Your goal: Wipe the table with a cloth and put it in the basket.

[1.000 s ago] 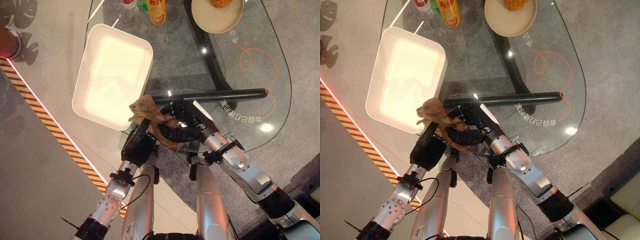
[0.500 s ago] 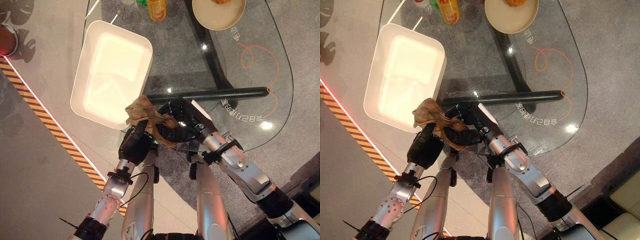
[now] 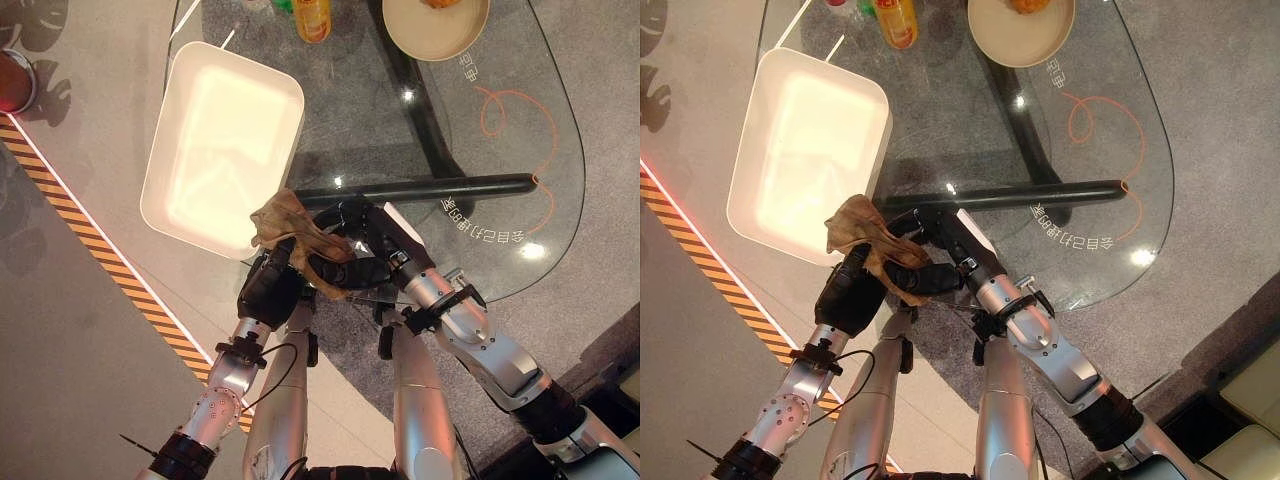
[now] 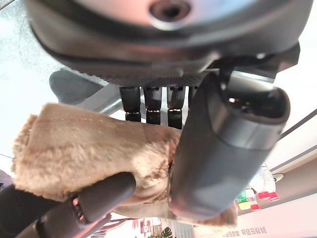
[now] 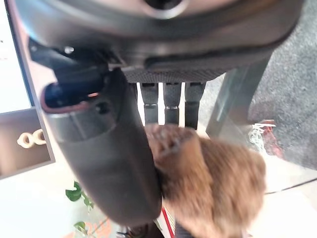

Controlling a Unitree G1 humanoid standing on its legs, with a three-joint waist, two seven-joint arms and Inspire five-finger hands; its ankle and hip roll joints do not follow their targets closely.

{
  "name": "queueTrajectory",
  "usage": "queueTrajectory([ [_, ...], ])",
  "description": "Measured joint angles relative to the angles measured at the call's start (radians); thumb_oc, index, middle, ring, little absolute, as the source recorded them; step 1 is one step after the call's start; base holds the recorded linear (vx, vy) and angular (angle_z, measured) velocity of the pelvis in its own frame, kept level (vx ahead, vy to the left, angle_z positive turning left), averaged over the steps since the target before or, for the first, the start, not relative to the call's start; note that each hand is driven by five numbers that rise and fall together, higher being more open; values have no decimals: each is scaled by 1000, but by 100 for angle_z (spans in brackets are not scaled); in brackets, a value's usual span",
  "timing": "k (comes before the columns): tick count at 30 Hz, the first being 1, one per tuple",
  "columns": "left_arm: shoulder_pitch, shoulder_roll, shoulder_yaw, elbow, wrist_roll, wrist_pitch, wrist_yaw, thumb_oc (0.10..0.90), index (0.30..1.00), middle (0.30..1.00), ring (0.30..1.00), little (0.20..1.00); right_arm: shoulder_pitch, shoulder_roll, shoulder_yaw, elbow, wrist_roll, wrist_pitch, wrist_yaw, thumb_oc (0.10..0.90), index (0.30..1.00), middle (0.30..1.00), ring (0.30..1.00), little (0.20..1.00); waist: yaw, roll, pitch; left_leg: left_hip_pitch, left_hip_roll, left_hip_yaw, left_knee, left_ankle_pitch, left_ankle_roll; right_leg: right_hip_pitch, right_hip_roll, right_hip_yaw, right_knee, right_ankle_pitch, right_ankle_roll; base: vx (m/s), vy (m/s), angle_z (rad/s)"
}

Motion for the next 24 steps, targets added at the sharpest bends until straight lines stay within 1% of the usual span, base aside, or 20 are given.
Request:
queueTrajectory([
  [5, -1, -5, -2, -5, 0, 1, 0, 100, 300, 300, 300, 200, 34, 0, -19, -52, -74, -1, -18, 800, 900, 900, 900, 900, -6, -9, 1, 0, 0, 1, -1, 0, 0, 0, 1, 1, -2, 0, 0, 0, 0, 0],
  [10, 0, -5, -1, -6, 0, 1, 0, 100, 300, 300, 300, 200, 38, 0, -20, -74, -121, -12, -25, 800, 900, 900, 900, 900, -22, -19, 1, 0, 0, 1, -2, 0, 0, 0, 0, 1, -2, 0, 0, 0, 0, 0],
  [19, -1, -21, 3, -14, 25, 1, 0, 100, 300, 300, 300, 200, 70, 0, -53, -97, -154, -29, -45, 800, 900, 900, 900, 900, -27, -20, 2, 0, 2, 4, -4, -1, 1, -1, 2, 3, -5, 0, 0, 0, 0, 0],
  [24, -1, -20, 9, -14, 64, -6, 0, 100, 300, 300, 300, 200, 93, -3, -64, -106, -161, -34, -47, 800, 900, 900, 900, 900, -27, -21, 2, 0, 2, 5, -5, -2, 1, -2, 2, 4, -6, 0, 0, 0, 0, 0],
])
